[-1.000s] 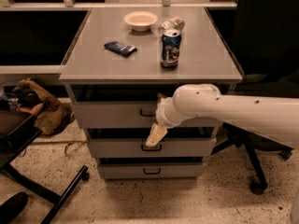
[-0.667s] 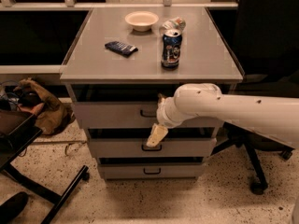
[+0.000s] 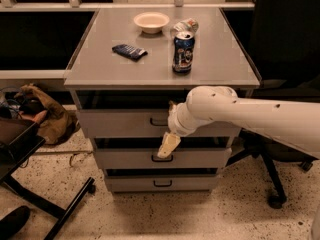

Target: Open top drawer

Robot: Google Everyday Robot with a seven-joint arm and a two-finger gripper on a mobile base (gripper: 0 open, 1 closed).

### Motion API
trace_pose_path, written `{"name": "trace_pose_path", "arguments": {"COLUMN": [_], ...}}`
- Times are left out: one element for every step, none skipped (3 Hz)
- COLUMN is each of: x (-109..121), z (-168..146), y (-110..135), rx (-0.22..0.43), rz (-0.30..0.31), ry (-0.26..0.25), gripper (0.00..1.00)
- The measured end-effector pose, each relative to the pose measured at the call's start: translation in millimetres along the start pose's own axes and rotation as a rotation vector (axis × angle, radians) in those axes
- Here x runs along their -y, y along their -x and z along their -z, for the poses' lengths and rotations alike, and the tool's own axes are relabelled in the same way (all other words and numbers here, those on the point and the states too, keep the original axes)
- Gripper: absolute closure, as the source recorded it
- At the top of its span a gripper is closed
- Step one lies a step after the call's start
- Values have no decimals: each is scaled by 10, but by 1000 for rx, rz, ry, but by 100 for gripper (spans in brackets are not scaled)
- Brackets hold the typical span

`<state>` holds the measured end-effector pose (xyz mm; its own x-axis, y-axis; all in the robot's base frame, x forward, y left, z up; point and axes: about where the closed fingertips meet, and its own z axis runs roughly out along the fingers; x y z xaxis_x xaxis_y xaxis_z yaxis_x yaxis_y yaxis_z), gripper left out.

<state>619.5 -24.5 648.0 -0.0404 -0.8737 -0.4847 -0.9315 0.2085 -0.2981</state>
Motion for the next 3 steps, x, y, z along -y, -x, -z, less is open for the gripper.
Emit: {"name": "trace_pose_path", "arguments": {"x": [-131,-350,-640], "z": [98,438,691], "y": [-3,66,54], "rx": [0,33,40], "rz": [-11,-55,-91], "ry": [73,198,329], "gripper": [0,0,0]}}
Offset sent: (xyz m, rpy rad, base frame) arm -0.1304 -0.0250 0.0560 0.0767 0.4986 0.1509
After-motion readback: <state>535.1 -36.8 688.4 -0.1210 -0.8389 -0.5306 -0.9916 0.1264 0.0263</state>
